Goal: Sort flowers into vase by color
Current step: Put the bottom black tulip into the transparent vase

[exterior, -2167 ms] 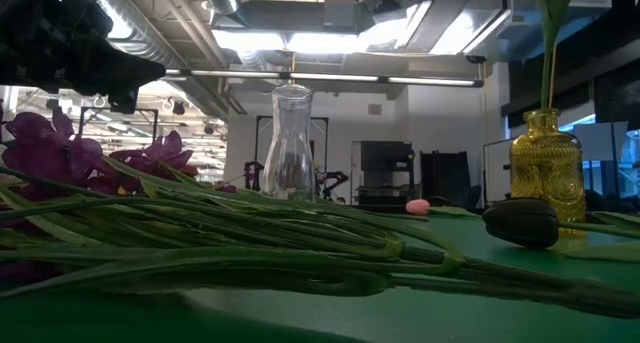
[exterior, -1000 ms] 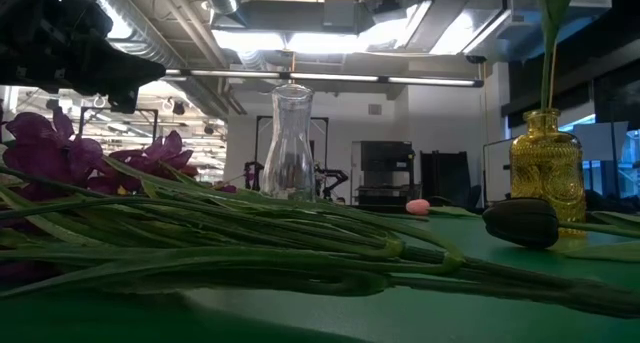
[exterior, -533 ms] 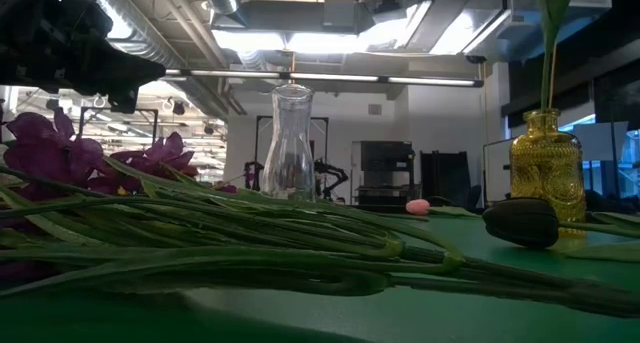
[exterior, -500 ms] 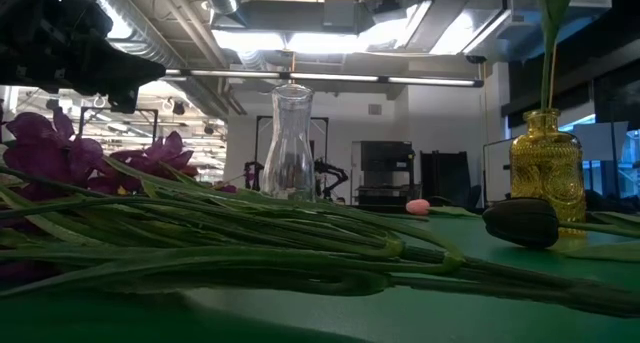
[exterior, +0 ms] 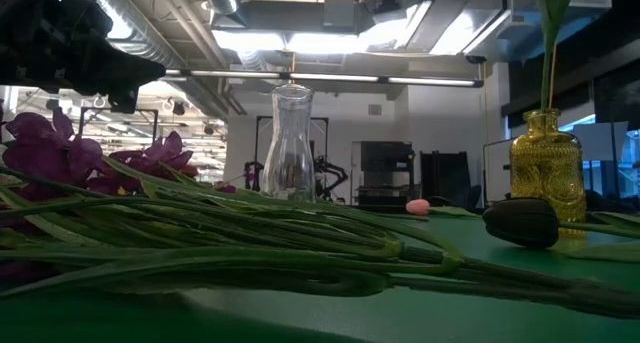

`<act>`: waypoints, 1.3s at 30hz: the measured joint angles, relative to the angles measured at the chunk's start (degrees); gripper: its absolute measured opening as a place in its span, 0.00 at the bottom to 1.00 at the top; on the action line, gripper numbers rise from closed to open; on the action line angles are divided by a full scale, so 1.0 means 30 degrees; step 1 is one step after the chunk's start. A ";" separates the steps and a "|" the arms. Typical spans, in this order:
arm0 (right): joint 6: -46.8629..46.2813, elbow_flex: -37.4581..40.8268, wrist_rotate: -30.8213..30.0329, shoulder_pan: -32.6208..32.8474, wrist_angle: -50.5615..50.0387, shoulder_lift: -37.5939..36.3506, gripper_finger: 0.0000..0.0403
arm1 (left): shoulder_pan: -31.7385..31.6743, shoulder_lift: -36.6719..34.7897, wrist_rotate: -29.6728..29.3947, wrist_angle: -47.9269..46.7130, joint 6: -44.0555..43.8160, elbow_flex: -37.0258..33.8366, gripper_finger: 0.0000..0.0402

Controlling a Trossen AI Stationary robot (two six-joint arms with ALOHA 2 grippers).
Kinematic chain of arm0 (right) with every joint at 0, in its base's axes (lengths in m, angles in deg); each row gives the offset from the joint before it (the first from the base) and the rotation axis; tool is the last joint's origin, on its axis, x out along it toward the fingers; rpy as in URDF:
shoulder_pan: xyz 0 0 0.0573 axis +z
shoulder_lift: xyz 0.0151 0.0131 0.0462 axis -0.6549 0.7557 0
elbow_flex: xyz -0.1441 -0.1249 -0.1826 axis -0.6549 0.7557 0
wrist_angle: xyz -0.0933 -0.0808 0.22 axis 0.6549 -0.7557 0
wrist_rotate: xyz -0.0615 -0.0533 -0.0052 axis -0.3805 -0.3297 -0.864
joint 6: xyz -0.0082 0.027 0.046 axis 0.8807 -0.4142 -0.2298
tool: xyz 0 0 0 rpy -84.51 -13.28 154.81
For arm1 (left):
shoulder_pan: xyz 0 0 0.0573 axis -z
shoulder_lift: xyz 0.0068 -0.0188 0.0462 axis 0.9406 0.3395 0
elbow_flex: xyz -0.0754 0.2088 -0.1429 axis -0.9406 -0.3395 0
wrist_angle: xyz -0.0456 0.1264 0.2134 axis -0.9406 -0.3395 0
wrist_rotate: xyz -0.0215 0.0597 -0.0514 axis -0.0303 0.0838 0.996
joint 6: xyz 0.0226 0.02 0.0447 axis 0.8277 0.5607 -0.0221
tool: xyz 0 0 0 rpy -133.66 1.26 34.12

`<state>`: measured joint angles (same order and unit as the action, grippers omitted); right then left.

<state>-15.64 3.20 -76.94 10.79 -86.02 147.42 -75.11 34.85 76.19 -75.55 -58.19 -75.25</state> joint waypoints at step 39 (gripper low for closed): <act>1.5995 -0.7344 -1.3924 -0.3000 0.3131 -0.1771 0.01 | 0.0000 -0.0003 0.0207 0.0022 -0.1449 0.0000 0.00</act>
<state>32.34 -18.83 -118.71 1.79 -76.63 142.11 -75.11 34.85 76.81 -75.48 -62.53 -75.25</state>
